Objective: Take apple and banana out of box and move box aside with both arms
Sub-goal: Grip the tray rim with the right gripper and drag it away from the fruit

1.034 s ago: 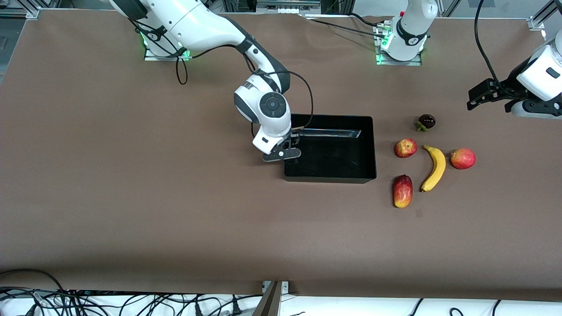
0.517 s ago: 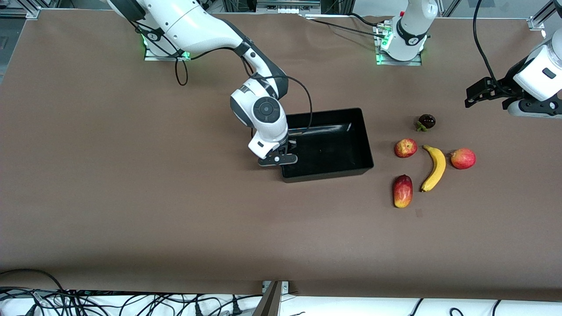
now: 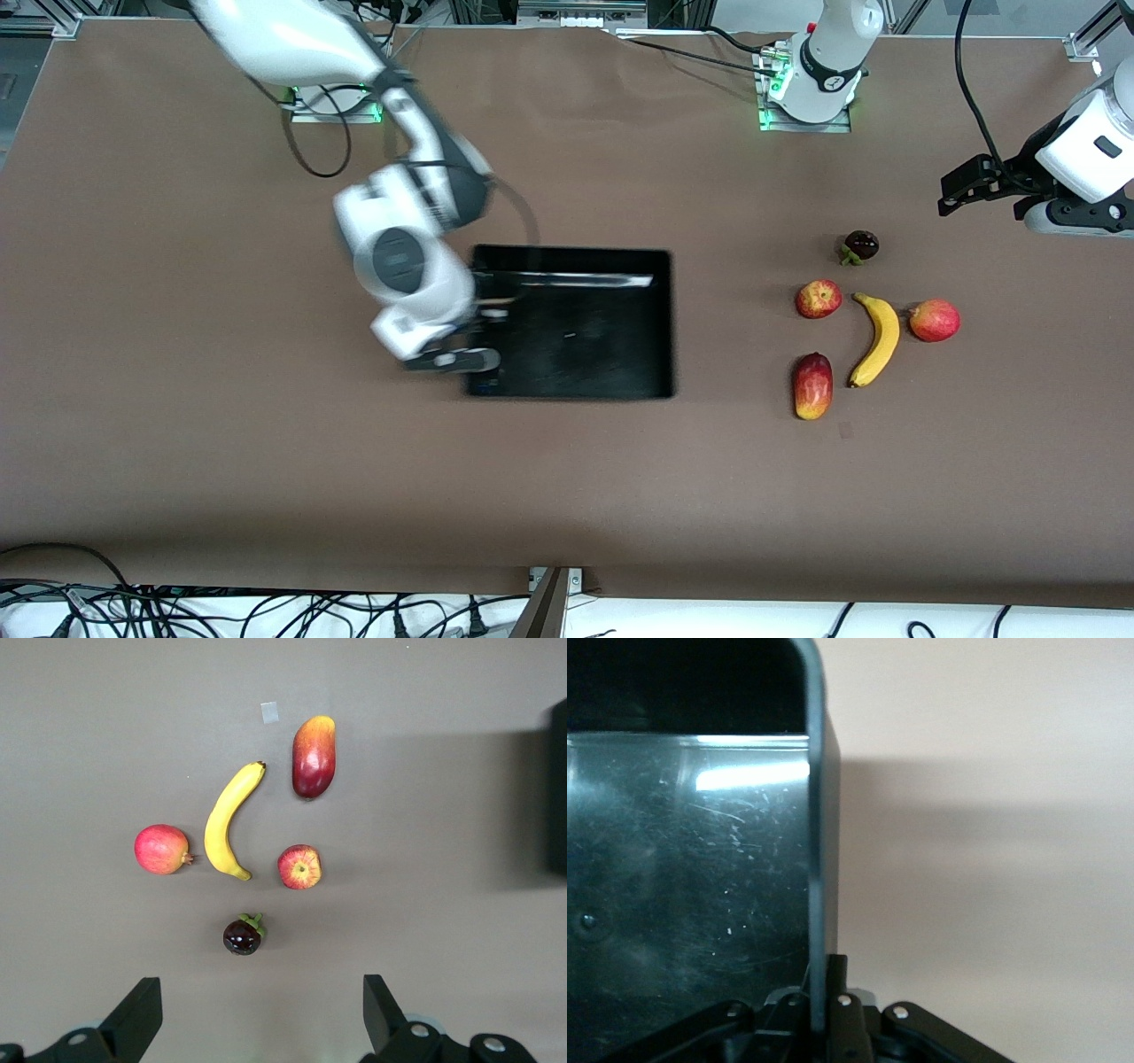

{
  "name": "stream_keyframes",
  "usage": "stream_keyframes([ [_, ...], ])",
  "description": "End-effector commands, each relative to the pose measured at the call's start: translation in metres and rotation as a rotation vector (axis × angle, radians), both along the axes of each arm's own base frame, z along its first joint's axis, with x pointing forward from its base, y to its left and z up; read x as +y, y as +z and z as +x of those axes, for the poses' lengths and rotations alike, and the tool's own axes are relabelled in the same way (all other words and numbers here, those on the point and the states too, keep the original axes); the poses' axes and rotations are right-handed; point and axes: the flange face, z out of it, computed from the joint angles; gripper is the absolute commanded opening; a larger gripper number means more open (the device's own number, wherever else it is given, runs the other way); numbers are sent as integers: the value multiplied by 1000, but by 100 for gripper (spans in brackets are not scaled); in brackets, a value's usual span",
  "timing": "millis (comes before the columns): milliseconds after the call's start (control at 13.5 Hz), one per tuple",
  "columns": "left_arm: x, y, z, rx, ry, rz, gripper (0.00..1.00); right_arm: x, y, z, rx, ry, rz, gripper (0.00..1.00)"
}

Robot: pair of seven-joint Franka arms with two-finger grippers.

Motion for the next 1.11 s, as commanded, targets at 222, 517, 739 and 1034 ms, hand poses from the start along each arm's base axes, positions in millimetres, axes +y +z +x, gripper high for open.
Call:
stream_keyframes([
  [222, -1, 6, -3, 13, 4, 19, 100, -195, 7, 11, 99, 146, 30, 0],
  [517, -3, 6, -1, 11, 1, 19, 100, -280, -49, -13, 51, 169, 3, 0],
  [739, -3, 7, -1, 9, -3, 20, 100, -321, -82, -26, 15, 147, -7, 0],
  [1034, -6, 7, -1, 12, -8, 22, 100, -360, -101, -39, 30, 68, 5, 0],
])
